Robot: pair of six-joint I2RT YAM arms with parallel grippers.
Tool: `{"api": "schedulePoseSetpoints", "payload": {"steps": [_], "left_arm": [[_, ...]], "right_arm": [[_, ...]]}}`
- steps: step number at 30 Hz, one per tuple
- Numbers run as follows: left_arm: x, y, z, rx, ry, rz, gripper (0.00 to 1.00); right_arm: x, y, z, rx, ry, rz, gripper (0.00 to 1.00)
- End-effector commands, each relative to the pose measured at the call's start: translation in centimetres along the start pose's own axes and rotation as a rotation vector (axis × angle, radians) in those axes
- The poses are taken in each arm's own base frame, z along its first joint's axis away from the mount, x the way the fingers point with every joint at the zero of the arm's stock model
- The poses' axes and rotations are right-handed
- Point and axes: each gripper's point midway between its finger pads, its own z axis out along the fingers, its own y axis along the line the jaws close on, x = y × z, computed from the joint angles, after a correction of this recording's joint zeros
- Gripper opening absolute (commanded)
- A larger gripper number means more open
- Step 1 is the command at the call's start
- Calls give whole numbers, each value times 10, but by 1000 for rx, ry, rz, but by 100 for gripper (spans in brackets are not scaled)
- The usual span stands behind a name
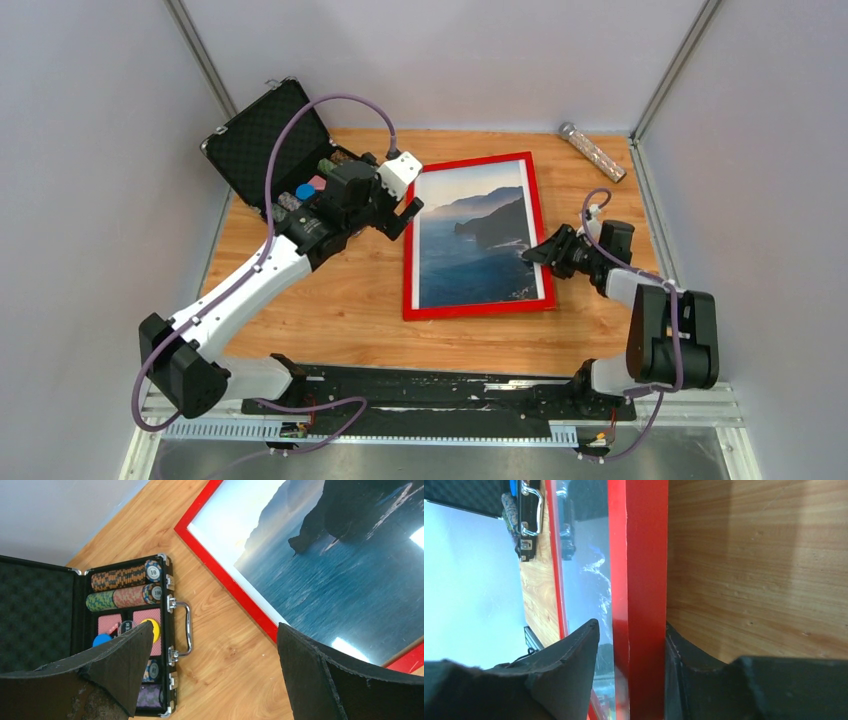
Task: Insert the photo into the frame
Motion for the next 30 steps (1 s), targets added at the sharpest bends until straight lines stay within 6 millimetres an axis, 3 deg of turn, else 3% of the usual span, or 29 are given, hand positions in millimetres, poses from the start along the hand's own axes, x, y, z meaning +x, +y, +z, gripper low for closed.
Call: {"api": "schedulePoseSetpoints", "payload": {"steps": [1, 11, 19, 30], "left_arm": [[-11, 2, 3, 2, -37, -10, 100], [-8, 0, 8, 9, -22, -9, 100], [-10, -1, 8, 13, -27, -9, 100], [-10, 1, 6, 7, -32, -5, 100]], "right_arm": [[-20, 17, 9, -118, -1, -114, 46], [-16, -4, 18, -81, 51, -52, 58], [-12, -15, 14, -7, 37, -50, 77], [-17, -19, -4, 126, -64, -110, 83]]}}
